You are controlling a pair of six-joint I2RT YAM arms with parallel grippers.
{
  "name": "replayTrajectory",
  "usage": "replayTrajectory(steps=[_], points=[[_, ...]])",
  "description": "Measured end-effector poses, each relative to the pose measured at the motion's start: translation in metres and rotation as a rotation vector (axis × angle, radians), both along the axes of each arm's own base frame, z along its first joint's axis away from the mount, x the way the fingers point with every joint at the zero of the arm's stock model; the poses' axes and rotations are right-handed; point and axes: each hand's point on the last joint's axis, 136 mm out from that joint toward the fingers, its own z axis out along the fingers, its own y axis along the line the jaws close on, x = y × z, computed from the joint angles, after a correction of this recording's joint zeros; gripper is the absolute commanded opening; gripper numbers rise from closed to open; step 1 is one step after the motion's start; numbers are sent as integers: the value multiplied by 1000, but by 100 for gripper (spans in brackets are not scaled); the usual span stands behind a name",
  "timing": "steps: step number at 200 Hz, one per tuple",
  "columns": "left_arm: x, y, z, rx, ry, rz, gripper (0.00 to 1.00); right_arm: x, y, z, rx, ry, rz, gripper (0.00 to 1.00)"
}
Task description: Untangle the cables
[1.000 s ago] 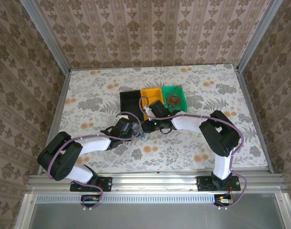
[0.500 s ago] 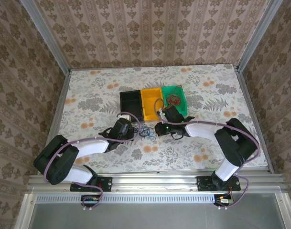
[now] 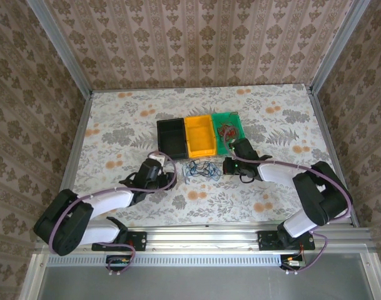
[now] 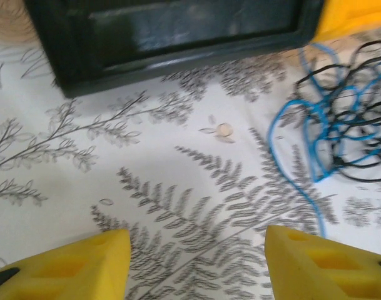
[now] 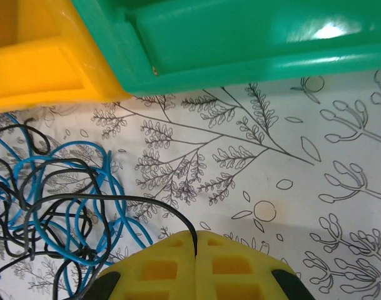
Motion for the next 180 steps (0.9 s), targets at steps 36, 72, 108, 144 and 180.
replayTrajectory(steps=[36, 72, 108, 144, 180], points=[[-7, -12, 8, -42, -2, -83, 59, 0, 0, -6, -8, 16, 0, 0], [-13, -29, -4, -19, 48, -169, 59, 0, 0, -7, -8, 17, 0, 0], [-1, -57, -4, 5, 47, -242, 58, 0, 0, -7, -8, 17, 0, 0], [6, -67, -13, 78, 46, -258, 34, 0, -1, -6, -10, 16, -1, 0], [8, -66, -18, 162, 15, -248, 27, 0, -2, 0, -9, 5, -4, 0]])
